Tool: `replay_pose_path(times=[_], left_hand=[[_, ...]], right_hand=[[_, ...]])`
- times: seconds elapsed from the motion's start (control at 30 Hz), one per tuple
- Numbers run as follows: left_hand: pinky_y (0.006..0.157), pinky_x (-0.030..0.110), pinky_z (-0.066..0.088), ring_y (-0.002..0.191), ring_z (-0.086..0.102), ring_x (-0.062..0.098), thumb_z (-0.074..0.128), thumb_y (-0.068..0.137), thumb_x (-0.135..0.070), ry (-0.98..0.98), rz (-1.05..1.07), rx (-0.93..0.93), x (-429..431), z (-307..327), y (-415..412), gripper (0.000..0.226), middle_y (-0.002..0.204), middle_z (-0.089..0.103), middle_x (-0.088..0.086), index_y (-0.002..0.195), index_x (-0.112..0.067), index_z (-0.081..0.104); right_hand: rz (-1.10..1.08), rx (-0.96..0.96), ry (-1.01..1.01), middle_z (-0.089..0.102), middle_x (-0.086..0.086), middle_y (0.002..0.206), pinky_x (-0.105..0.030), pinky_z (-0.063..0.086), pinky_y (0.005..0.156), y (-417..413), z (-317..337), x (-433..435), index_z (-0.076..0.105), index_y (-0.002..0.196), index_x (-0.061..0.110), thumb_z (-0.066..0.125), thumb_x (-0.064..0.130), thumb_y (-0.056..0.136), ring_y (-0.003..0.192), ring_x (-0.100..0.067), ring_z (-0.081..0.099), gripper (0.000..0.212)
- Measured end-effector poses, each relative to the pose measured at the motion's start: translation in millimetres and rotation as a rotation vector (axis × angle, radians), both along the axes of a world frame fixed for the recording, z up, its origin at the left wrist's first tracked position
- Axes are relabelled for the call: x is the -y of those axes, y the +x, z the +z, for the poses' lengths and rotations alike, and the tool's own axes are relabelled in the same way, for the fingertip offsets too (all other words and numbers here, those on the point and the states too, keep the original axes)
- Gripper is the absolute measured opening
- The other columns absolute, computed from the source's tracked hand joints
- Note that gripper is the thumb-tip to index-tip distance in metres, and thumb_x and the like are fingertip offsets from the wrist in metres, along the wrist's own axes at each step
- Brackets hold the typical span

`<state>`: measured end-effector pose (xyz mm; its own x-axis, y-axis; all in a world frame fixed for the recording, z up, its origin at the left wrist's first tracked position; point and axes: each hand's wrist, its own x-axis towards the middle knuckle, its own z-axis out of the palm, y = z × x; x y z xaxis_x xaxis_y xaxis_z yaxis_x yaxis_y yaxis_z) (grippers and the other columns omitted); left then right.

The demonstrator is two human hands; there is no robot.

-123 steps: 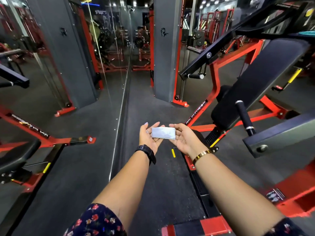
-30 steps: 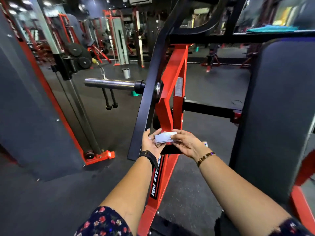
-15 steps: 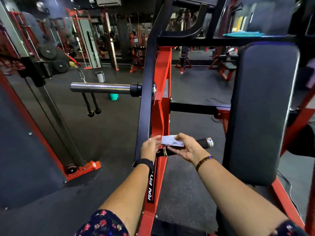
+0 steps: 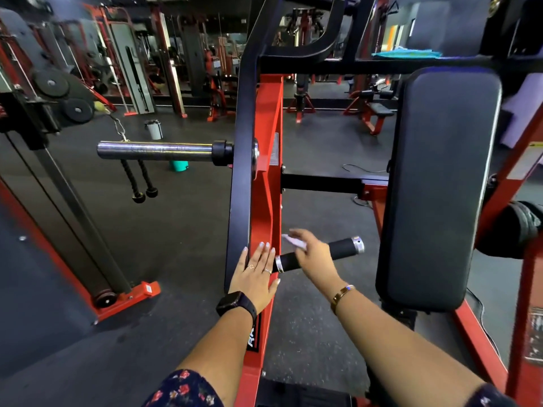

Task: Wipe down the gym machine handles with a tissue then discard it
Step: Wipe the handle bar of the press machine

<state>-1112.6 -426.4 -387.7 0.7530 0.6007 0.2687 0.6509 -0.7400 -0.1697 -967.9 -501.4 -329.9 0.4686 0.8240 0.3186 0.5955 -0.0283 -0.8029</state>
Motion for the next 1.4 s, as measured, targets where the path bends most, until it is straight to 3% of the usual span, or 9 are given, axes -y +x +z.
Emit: replay_pose_path(times=[0.13, 0.23, 0.37, 0.43, 0.57, 0.77, 0.93, 1.13, 1.4], left_hand=[[0.118, 0.047, -0.003, 0.145, 0.015, 0.017, 0.062, 0.087, -0.049, 0.000, 0.022, -0.010, -2, -6, 0, 0.077, 0.151, 0.039, 0.007, 0.143, -0.008, 0.026], [0.118, 0.047, 0.005, 0.140, 0.038, 0.019, 0.073, 0.078, -0.049, 0.009, 0.006, -0.012, -1, -5, 1, 0.081, 0.143, 0.050, 0.007, 0.139, -0.008, 0.037], [0.118, 0.044, -0.011, 0.144, 0.022, 0.016, 0.064, 0.085, -0.050, -0.027, 0.089, -0.029, 2, 5, 10, 0.079, 0.150, 0.042, 0.007, 0.143, -0.009, 0.029], [0.111, 0.043, -0.026, 0.147, -0.003, 0.017, 0.041, 0.098, -0.046, 0.013, 0.104, -0.075, 2, 6, 14, 0.072, 0.160, 0.016, 0.008, 0.146, -0.007, 0.004], [0.108, 0.045, -0.029, 0.148, -0.015, 0.020, 0.014, 0.104, -0.040, 0.045, 0.036, -0.086, 0, 3, 16, 0.062, 0.152, -0.021, 0.006, 0.141, -0.006, -0.021], [0.111, 0.044, -0.027, 0.148, -0.015, 0.022, 0.015, 0.104, -0.043, 0.007, 0.036, -0.025, -1, 2, 16, 0.065, 0.148, -0.025, 0.010, 0.145, -0.004, -0.019], [0.111, 0.045, -0.023, 0.148, -0.015, 0.025, 0.013, 0.105, -0.043, 0.025, 0.028, -0.006, -1, 2, 15, 0.066, 0.153, -0.024, 0.011, 0.142, -0.004, -0.023], [0.110, 0.046, -0.024, 0.148, -0.016, 0.026, 0.015, 0.105, -0.039, 0.044, 0.023, -0.039, -3, -2, 15, 0.064, 0.158, -0.017, 0.014, 0.147, -0.004, -0.018], [0.110, 0.045, -0.023, 0.149, -0.009, 0.028, 0.013, 0.104, -0.044, 0.057, 0.023, -0.018, -1, 0, 14, 0.067, 0.160, -0.008, 0.015, 0.151, -0.002, -0.010]], right_hand=[[0.136, 0.766, -0.175, 0.049, -0.011, 0.142, -0.037, 0.020, 0.115, -6, -33, 2, 0.048, 0.139, 0.009, 0.057, -0.005, 0.085, 0.136, -0.026, 0.041, 0.056], [0.096, 0.953, -0.209, 0.058, -0.010, 0.133, -0.045, 0.028, 0.107, -10, -56, 6, 0.058, 0.130, 0.009, 0.080, 0.002, 0.063, 0.125, -0.025, 0.054, 0.072], [0.022, 0.990, -0.219, 0.058, -0.010, 0.133, -0.048, 0.024, 0.111, -16, -59, 6, 0.059, 0.128, 0.006, 0.081, 0.006, 0.061, 0.126, -0.025, 0.052, 0.071], [-0.044, 1.001, -0.279, 0.060, -0.010, 0.131, -0.049, 0.024, 0.114, -20, -57, -1, 0.059, 0.128, 0.005, 0.077, 0.012, 0.069, 0.127, -0.025, 0.052, 0.062], [-0.071, 1.008, -0.272, 0.053, -0.013, 0.138, -0.047, 0.013, 0.116, -22, -67, 1, 0.052, 0.134, 0.004, 0.030, 0.014, 0.086, 0.133, -0.027, 0.045, 0.054], [-0.009, 1.140, -0.196, 0.038, -0.013, 0.149, -0.044, 0.010, 0.115, 8, -74, 33, 0.038, 0.143, 0.006, 0.026, 0.006, 0.085, 0.139, -0.026, 0.034, 0.059], [-0.219, 0.964, -0.352, 0.053, -0.018, 0.137, -0.050, 0.007, 0.118, -13, -51, -4, 0.050, 0.135, 0.001, 0.067, 0.014, 0.082, 0.135, -0.031, 0.042, 0.058], [-0.037, 1.107, -0.265, 0.048, -0.013, 0.142, -0.046, 0.025, 0.116, -18, -64, 13, 0.048, 0.137, 0.004, 0.046, 0.006, 0.081, 0.134, -0.026, 0.043, 0.056], [-0.303, 1.003, -0.430, 0.040, -0.019, 0.147, -0.048, 0.007, 0.116, 1, -35, 9, 0.035, 0.144, -0.001, 0.055, 0.003, 0.088, 0.142, -0.032, 0.027, 0.059]])
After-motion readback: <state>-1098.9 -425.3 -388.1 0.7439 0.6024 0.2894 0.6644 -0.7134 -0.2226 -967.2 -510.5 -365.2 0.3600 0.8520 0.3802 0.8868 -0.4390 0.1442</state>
